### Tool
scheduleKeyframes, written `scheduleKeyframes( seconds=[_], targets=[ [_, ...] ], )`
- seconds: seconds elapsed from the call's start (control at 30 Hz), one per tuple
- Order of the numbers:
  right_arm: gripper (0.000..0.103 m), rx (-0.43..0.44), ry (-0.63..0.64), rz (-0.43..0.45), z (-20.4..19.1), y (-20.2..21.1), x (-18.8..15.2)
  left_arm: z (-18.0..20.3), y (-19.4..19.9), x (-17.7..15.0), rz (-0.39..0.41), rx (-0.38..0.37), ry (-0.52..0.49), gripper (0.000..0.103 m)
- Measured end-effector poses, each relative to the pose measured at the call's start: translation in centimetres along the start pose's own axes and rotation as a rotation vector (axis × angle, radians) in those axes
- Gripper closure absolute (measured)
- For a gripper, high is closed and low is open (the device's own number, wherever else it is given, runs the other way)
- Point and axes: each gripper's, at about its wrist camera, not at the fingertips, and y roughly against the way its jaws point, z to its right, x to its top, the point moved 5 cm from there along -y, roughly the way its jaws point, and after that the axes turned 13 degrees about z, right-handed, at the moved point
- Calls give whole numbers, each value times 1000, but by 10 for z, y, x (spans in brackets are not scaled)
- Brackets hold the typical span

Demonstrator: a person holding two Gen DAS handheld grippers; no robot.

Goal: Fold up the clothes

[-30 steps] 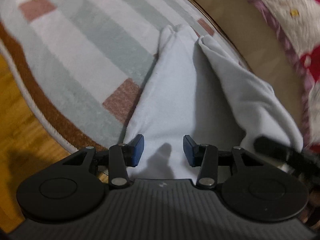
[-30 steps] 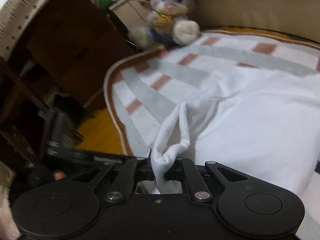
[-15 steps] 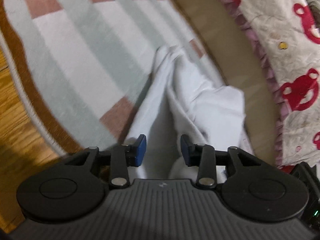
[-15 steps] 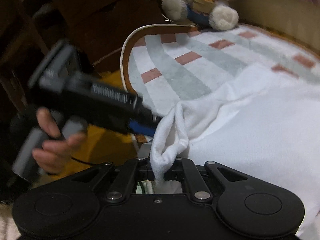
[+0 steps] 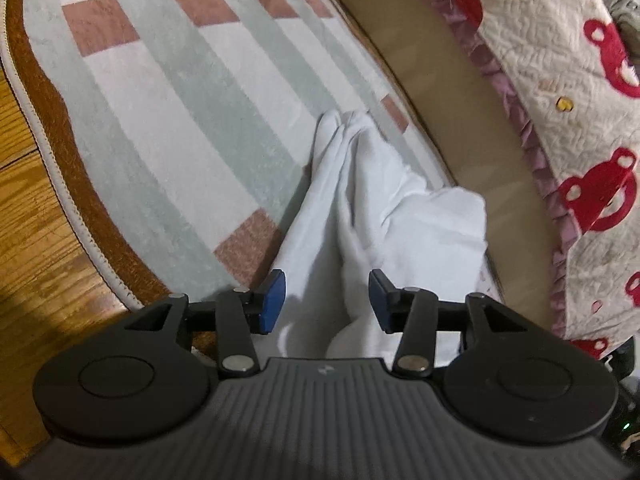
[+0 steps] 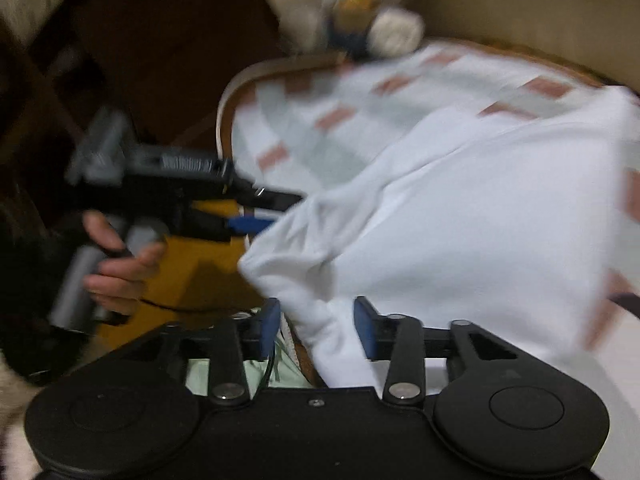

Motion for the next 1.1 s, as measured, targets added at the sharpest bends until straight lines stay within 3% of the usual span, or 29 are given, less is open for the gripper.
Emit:
scheduleKeyframes(
  seconds=[0.07, 0.17, 0.27, 0.33, 0.4, 0.57, 0.6, 0.63, 0.77, 0.83, 0.93, 0.97, 1.1],
  targets=[
    [56, -72, 31, 46, 14, 28, 2, 1, 3, 4, 12, -14, 4, 57],
    [56, -186, 119, 93, 29, 47, 1, 13, -8, 2, -10, -16, -76, 55],
    [56, -261, 208, 94, 37, 48, 0, 17, -24, 0, -37, -22, -96, 54],
    [57, -296, 257, 89, 41, 47, 0, 26, -26, -1, -38, -73, -103, 54],
    [57, -303, 284, 90, 43, 48, 3, 35, -24, -3, -47, -111, -135, 52],
    [57, -300, 271, 109, 50, 47, 20, 39, -40, -15, -69, -9, -238, 51],
    [57, -291, 257, 109, 52, 44, 22, 41, -45, -18, -62, 8, -259, 67],
    [57, -280, 242, 106, 52, 40, 22, 44, -48, -19, -38, 30, -306, 95],
    [57, -190, 170, 65, 52, 31, 14, 74, -8, -11, 141, 22, -431, 93],
    [57, -166, 176, 1, 49, 25, -1, 72, -9, -15, 113, 39, -484, 92],
    [57, -185, 221, -110, 48, 13, -30, 44, -32, -22, 4, 161, -485, 89],
    [57, -192, 228, -122, 48, 12, -37, 40, -34, -21, -1, 170, -493, 87],
    [57, -211, 185, -123, 48, 14, -42, 49, -22, -2, 100, 104, -489, 87]
  ],
)
